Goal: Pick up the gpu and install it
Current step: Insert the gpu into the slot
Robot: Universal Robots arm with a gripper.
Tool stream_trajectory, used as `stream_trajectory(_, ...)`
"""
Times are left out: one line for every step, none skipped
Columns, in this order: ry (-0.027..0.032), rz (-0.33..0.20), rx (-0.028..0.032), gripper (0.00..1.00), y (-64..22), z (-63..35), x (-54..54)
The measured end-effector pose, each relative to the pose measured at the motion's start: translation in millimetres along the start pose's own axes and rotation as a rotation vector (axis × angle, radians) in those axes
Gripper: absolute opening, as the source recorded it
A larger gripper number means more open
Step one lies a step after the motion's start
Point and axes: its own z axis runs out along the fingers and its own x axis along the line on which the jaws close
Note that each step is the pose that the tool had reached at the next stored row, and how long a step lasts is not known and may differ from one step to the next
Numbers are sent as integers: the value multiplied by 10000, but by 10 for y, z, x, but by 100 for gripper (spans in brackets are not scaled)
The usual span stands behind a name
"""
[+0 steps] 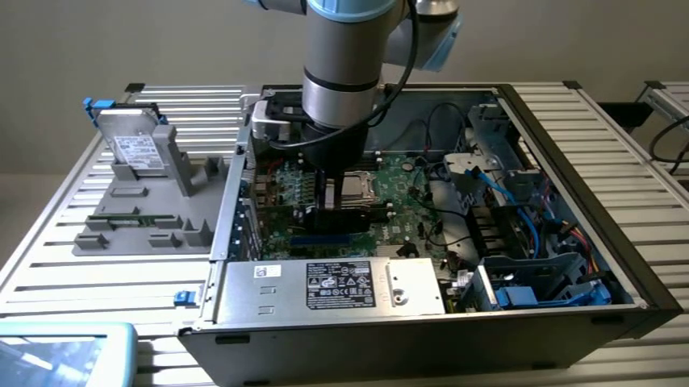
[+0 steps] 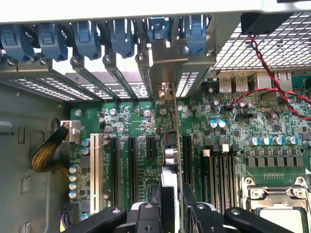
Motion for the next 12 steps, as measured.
stream_trajectory(0,0,0,28,0,0,0)
stream_trajectory(-4,-1,-1,28,0,0,1)
stream_trajectory(-11,-2,-1,28,0,0,6)
stream_trajectory(-13,-2,0,28,0,1,9)
stream_trajectory(-15,-1,-1,28,0,0,10)
stream_trajectory(-19,-2,-1,28,0,0,14)
stream_trajectory(-24,-3,-1,28,0,0,16)
stream_trajectory(-26,-2,-2,28,0,0,17)
stream_trajectory(-26,-2,-1,28,0,0,17)
stream_trajectory(-27,-2,-1,28,0,1,17)
stream_trajectory(-27,-3,-1,28,-1,1,17)
stream_trajectory(-27,-3,-5,28,0,1,18)
